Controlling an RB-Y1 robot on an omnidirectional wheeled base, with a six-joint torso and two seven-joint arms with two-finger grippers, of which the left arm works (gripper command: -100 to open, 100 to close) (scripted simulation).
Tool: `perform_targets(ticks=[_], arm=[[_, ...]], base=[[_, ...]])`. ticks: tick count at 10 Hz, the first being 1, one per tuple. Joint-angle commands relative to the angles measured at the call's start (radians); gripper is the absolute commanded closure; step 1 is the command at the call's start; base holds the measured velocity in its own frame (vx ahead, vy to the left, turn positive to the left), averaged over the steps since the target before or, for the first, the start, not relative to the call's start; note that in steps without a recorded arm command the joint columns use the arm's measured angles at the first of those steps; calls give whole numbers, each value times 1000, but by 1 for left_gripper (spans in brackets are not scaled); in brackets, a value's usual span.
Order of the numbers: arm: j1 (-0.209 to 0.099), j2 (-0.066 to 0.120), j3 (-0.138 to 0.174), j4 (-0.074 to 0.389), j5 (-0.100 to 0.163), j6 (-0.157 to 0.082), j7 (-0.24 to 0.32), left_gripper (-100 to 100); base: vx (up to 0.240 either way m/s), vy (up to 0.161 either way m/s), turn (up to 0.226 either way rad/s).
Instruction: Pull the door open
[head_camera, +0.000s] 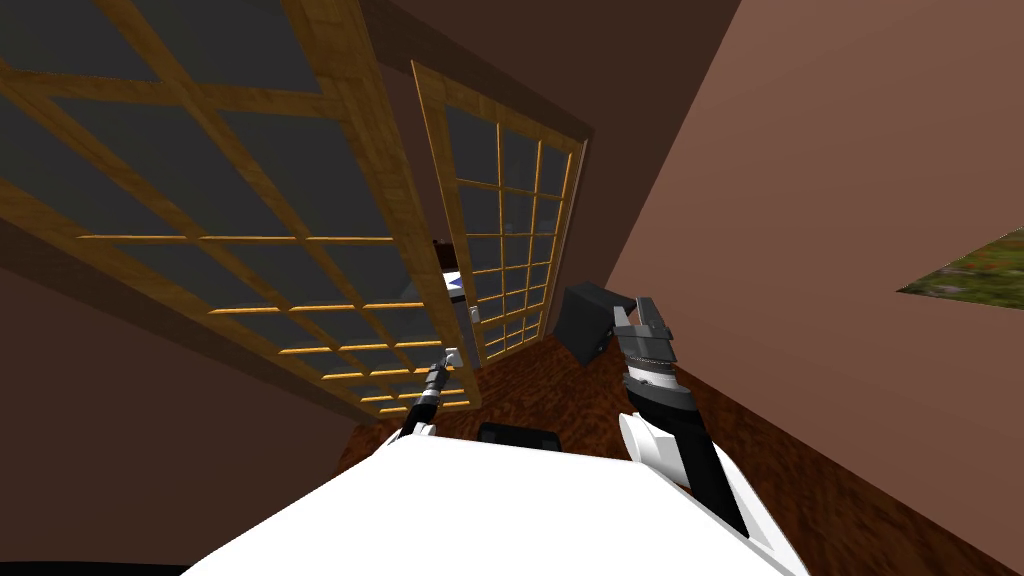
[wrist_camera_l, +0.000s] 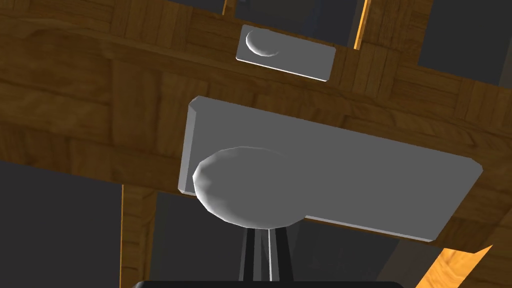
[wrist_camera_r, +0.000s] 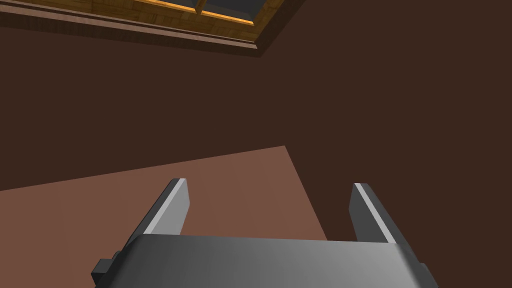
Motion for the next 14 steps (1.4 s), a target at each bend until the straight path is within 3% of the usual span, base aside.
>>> perform_targets(ticks=[1, 4, 7, 9, 10, 12, 13, 14], arm=[[5, -3, -7, -9, 24, -2, 39, -100], [16, -9, -21, -26, 70, -6, 118, -100], [20, -11, -26, -34, 89, -8, 156, -100], [30, -17, -39, -50, 133, -12, 220, -100], [30, -17, -39, -50, 133, -12, 235, -100], [40, -23, -54, -69, 181, -17, 301, -100], [40, -23, -54, -69, 181, -17, 317, -100], [46, -26, -61, -78, 207, -19, 356, -100]], base=[[-39, 46, -42], [-70, 26, -63], [-44, 11, -39], [-52, 18, -89], [-47, 25, -53], [-67, 24, -126], [-49, 20, -17], [-55, 10, -40]])
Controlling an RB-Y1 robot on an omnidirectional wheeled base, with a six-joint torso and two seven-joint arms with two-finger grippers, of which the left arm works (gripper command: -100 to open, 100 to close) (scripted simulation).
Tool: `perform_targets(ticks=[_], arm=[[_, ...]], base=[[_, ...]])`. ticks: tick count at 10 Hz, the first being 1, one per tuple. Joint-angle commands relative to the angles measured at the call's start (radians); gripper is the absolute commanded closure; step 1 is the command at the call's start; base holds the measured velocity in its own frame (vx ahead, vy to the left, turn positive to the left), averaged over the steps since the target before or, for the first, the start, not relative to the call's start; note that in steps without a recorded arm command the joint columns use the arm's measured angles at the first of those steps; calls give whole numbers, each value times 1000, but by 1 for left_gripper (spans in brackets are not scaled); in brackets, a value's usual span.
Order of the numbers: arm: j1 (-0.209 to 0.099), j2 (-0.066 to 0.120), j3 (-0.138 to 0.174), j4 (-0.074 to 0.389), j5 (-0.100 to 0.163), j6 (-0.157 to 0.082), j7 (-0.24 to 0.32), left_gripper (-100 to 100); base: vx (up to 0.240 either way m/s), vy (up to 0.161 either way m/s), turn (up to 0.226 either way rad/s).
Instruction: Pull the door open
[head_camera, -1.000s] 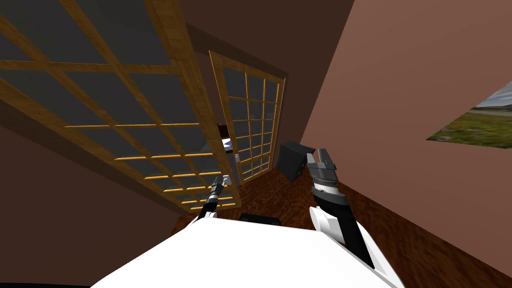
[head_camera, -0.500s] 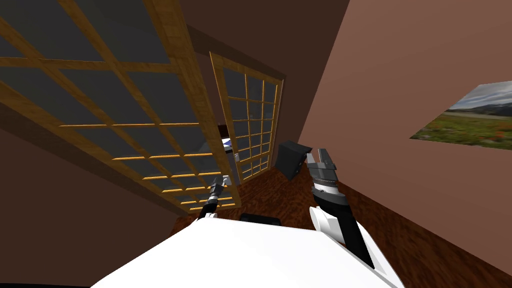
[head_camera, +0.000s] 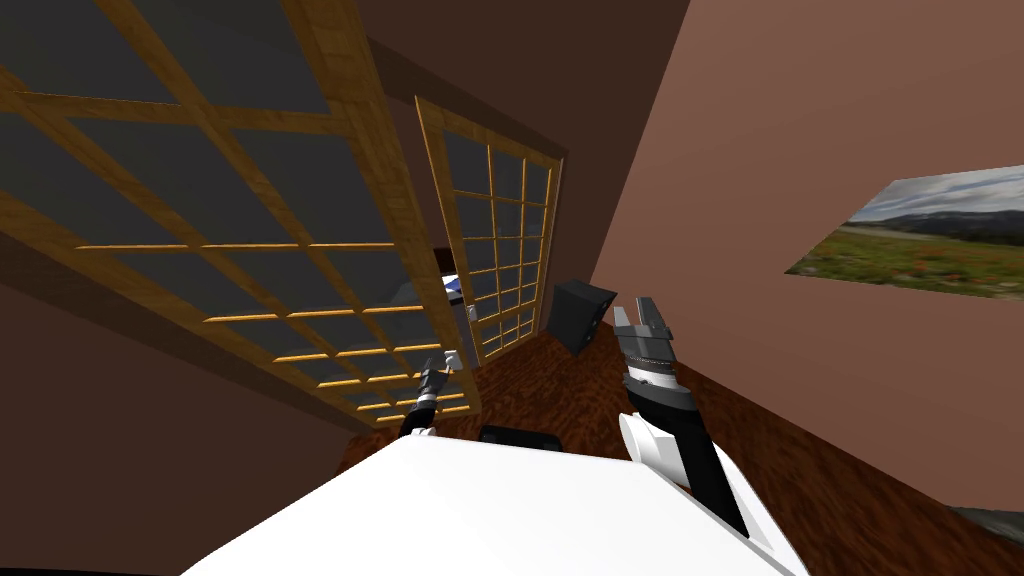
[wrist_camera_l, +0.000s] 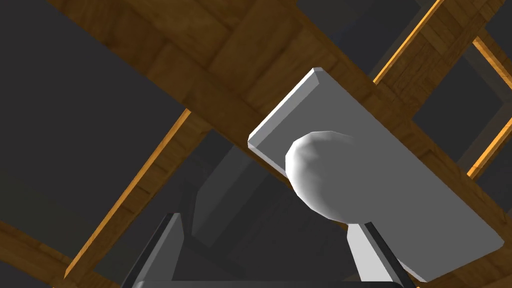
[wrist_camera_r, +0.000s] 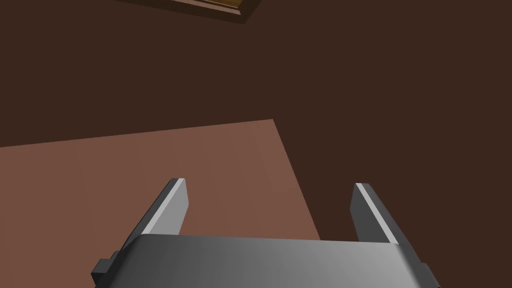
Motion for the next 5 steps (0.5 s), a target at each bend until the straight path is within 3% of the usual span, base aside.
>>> perform_targets(ticks=[1, 2, 3, 5], arm=[[0, -28, -32, -23, 29, -8, 50, -100], [0, -28, -32, -10, 29, -8, 68, -100], [6, -31, -40, -33, 55, -10, 104, -100], [6, -31, -40, -33, 55, -10, 110, -100]], base=[[-88, 27, -143], [-69, 34, -56], [-62, 24, -47], [-28, 7, -29]])
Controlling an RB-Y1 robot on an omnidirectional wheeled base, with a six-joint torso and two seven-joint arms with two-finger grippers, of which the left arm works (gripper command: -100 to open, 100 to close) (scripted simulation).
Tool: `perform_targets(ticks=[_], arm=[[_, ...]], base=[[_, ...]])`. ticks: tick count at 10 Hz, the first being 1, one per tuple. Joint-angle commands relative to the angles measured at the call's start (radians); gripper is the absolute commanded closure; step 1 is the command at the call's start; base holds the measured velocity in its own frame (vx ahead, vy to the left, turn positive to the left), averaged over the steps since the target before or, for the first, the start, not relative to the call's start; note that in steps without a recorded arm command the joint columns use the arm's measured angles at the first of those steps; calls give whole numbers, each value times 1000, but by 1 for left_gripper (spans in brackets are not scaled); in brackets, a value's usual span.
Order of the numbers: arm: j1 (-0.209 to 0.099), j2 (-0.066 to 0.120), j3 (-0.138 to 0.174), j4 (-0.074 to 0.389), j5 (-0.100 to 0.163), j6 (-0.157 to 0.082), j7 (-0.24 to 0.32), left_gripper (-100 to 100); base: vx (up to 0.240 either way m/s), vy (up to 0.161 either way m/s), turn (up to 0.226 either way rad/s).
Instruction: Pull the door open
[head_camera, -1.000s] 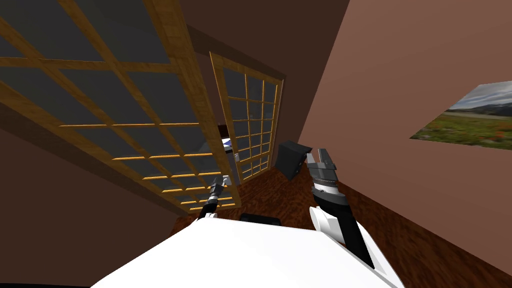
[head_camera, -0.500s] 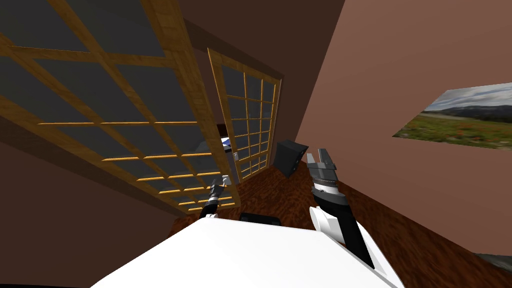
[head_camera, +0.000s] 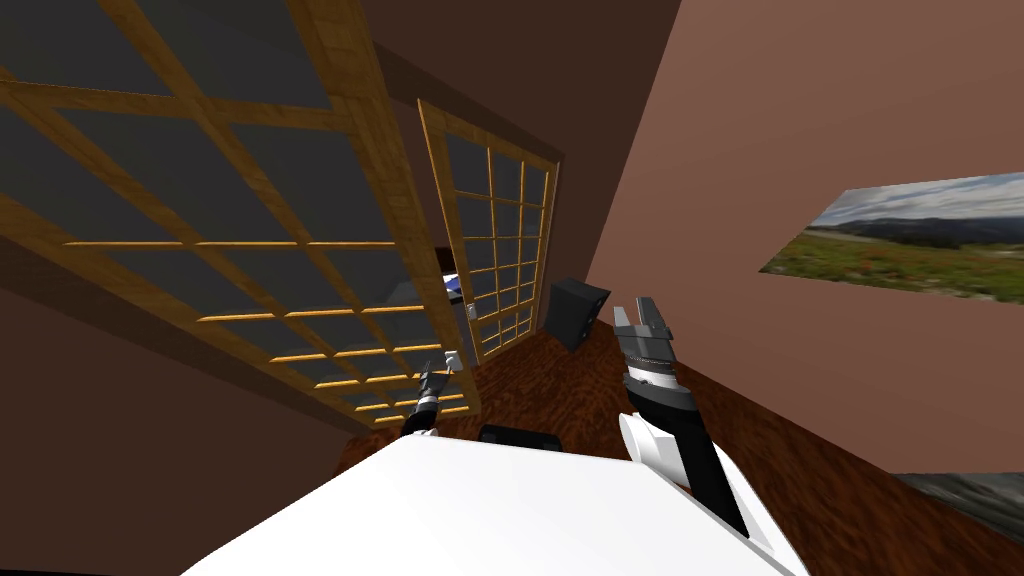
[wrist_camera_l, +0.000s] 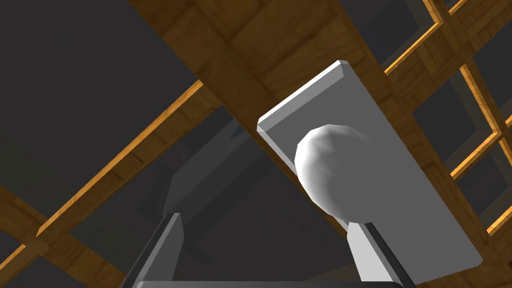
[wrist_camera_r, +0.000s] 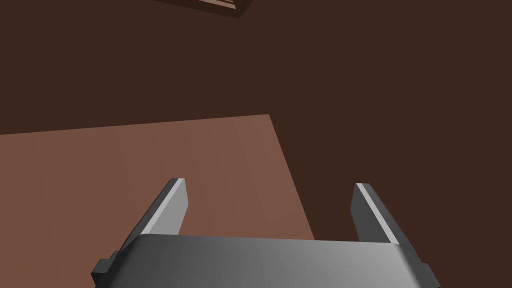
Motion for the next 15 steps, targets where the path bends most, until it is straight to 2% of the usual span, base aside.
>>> perform_targets(ticks=[1, 2, 3, 4, 5, 6, 7, 12, 13, 14, 15], arm=[[-2, -20, -31, -25, 16, -10, 50, -100], [-2, -20, -31, -25, 16, -10, 51, -100], [4, -23, -38, -35, 42, -12, 88, -100], [4, -23, -38, -35, 42, -12, 93, -100], [9, -26, -46, -45, 68, -14, 130, -100], [9, -26, -46, -45, 68, -14, 134, -100], [15, -29, -53, -54, 93, -17, 168, -100], [15, -29, -53, -54, 93, -17, 175, -100], [20, -32, -60, -63, 117, -19, 216, -100], [20, -32, -60, -63, 117, -19, 216, -100], [25, -35, -67, -72, 140, -21, 256, -100]], base=[[-39, 11, -99], [-30, 23, -43], [-44, 17, -55], [-49, 9, -75], [-58, 11, -81], [-52, 11, -44], [-57, 21, -99], [-10, 0, -1], [-29, 12, -87], [-33, 23, -59], [-59, 11, -73]])
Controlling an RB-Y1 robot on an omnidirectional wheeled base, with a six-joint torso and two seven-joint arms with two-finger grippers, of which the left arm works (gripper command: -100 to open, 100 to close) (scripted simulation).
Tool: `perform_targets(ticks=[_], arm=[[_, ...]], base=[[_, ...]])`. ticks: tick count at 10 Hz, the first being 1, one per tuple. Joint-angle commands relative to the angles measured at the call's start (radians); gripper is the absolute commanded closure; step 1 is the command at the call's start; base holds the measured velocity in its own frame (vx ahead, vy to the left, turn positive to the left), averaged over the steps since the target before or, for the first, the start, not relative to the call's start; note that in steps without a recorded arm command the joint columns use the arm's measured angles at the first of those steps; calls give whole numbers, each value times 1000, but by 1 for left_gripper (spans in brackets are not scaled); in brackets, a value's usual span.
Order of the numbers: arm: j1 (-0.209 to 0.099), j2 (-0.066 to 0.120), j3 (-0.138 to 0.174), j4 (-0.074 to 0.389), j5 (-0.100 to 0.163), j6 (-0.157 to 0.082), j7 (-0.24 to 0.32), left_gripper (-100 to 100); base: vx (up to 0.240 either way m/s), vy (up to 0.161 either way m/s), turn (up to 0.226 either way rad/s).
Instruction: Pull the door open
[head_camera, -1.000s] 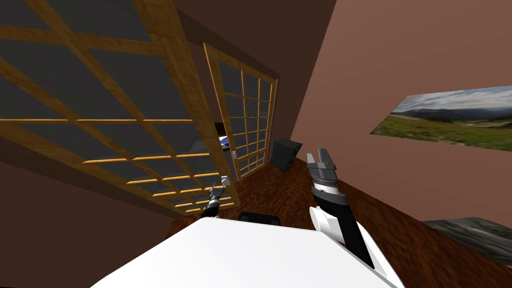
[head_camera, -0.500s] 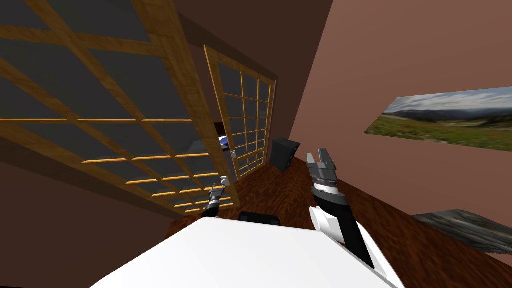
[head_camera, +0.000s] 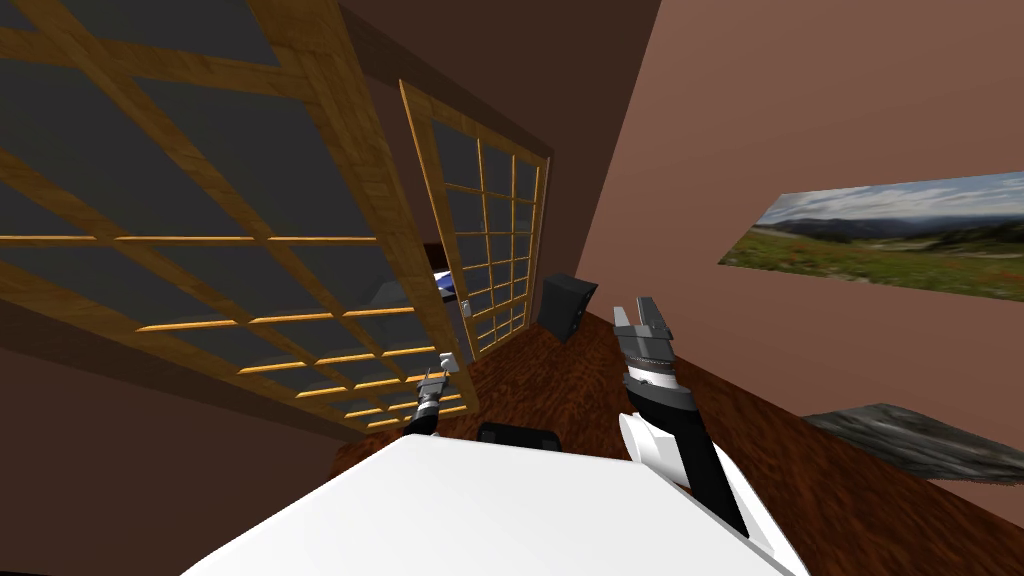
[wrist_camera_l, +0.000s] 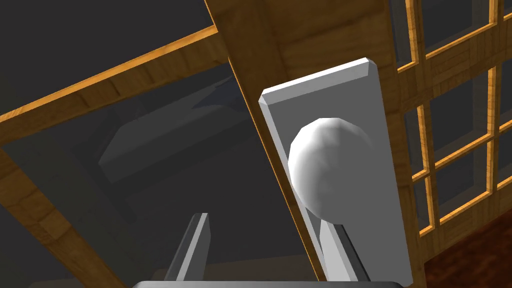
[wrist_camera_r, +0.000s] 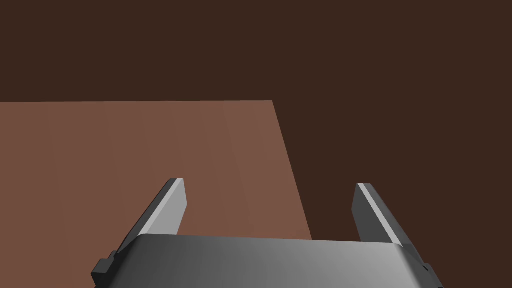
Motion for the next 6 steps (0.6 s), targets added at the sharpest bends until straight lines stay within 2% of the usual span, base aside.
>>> perform_targets(ticks=[1, 5, 6], arm=[[-13, -26, -29, -26, 21, -16, 50, -100], [-13, -26, -29, -26, 21, -16, 61, -100], [-8, -28, -34, -34, 41, -18, 96, -100]], base=[[-84, 18, -128], [-23, 2, -3], [-28, 3, -67]])
